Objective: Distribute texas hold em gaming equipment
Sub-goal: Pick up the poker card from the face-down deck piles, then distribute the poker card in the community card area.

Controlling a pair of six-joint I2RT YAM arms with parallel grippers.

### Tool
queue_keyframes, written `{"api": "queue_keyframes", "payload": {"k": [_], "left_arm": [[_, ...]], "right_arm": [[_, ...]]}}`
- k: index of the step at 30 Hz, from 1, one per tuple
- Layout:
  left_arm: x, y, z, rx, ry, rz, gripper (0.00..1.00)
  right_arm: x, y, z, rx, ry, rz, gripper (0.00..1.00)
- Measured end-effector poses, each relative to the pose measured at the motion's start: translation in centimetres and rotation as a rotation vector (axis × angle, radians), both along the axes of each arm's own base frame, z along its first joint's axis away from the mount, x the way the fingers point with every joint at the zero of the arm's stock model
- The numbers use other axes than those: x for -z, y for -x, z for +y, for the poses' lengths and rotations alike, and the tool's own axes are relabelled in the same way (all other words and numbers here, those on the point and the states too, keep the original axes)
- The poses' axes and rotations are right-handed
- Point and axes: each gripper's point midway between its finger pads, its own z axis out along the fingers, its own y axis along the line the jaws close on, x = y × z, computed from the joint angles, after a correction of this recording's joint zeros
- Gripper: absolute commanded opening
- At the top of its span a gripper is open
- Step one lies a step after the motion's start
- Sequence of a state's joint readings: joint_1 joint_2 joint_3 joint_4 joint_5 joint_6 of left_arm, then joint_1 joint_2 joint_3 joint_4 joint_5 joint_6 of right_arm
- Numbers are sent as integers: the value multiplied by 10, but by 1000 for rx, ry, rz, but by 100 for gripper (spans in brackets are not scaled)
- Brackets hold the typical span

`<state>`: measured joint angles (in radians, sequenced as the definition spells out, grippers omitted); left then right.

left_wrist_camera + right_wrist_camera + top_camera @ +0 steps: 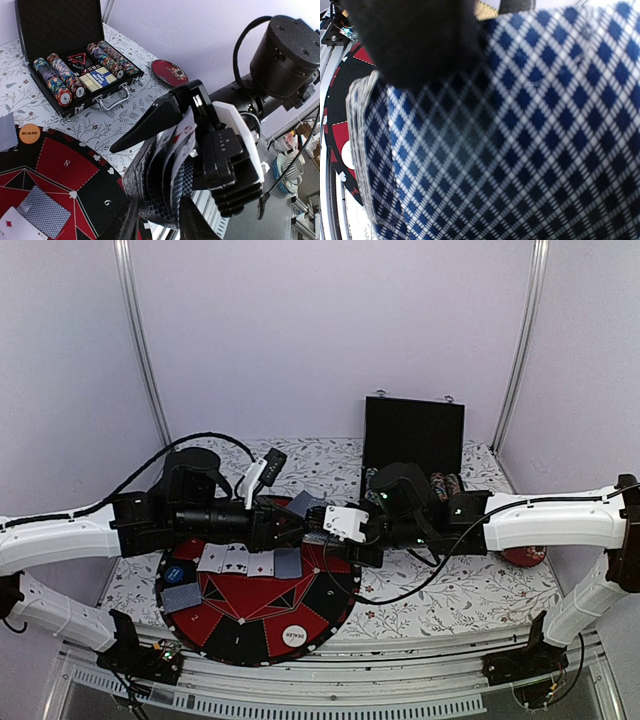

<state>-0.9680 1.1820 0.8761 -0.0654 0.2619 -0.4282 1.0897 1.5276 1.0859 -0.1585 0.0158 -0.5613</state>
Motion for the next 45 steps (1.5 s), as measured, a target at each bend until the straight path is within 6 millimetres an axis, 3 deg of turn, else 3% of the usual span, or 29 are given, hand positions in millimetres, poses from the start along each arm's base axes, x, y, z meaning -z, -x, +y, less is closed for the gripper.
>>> {"api": "queue_keyframes", "payload": {"k": [7, 13, 21, 29, 33, 38, 41, 45], "left_arm": [[0, -1, -3, 4, 3, 5, 0], [-3, 2, -4, 18, 11, 3, 0], [-22, 3, 13, -24, 21, -47, 0], [-51, -1, 45, -80, -14, -106, 0], [-59, -25, 74, -136, -59, -112, 0], [-34, -55, 95, -135, -186, -53, 0], [-5, -67, 86, -53, -279, 12, 0], [48, -77, 69, 78, -399, 134, 0]], "right_arm": [[2, 0, -2, 0, 11, 5, 53], [3, -1, -2, 4, 11, 6, 53], [3, -9, -7, 26, 11, 6, 53], [30, -21, -31, 71, 72, 25, 53], [32, -19, -42, 66, 100, 17, 53], [29, -11, -53, 51, 120, 12, 54], [30, -6, -60, 49, 134, 21, 54], [39, 3, -75, 49, 166, 40, 54]]}}
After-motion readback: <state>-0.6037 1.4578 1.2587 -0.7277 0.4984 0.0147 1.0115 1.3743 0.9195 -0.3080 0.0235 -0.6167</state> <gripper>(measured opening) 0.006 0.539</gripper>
